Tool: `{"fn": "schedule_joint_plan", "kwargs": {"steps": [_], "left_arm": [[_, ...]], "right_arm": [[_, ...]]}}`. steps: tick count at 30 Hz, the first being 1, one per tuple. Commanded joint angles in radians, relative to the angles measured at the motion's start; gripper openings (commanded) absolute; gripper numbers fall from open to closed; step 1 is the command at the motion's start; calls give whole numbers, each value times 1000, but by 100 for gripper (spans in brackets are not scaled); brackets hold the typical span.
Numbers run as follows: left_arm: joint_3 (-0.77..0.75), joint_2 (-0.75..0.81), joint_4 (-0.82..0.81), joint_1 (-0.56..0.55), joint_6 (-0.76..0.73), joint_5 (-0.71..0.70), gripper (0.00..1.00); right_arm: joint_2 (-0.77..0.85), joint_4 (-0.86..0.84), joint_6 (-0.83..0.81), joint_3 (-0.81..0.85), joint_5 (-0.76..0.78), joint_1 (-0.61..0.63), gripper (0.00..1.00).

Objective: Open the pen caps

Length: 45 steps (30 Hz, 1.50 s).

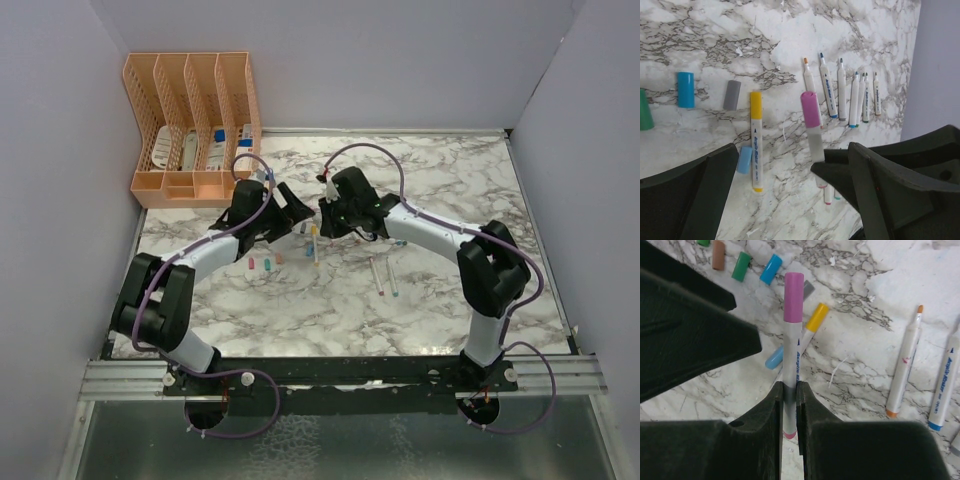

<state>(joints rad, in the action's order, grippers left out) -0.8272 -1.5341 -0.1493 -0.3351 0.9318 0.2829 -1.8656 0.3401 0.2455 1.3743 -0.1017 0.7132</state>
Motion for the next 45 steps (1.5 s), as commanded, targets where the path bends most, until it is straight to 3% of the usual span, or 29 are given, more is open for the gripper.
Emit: {"fn": "schedule_joint_plan", "kwargs": {"steps": [1, 13, 26, 37, 40, 44, 45], "left_arm": [[-47, -33, -99, -8, 42, 46, 94], [-75, -86, -133, -39, 64, 53, 85], [-57, -68, -172, -40, 91, 51, 49], [-35, -55, -181, -45, 92, 68, 34], [-29, -50, -182, -45, 92, 69, 24], [-26, -46, -184, -46, 93, 69, 0], [-24, -45, -184, -48, 95, 69, 0]], "right_arm": [[54, -53, -7, -34, -115, 0, 1], [126, -98, -52, -90, -208, 3, 1], [147, -99, -56, -122, -214, 3, 1], [159, -124, -43, -127, -211, 3, 1], [157, -122, -41, -122, -213, 3, 1], [160, -121, -43, -122, -210, 3, 1], [160, -121, -43, -123, -208, 3, 1]]}}
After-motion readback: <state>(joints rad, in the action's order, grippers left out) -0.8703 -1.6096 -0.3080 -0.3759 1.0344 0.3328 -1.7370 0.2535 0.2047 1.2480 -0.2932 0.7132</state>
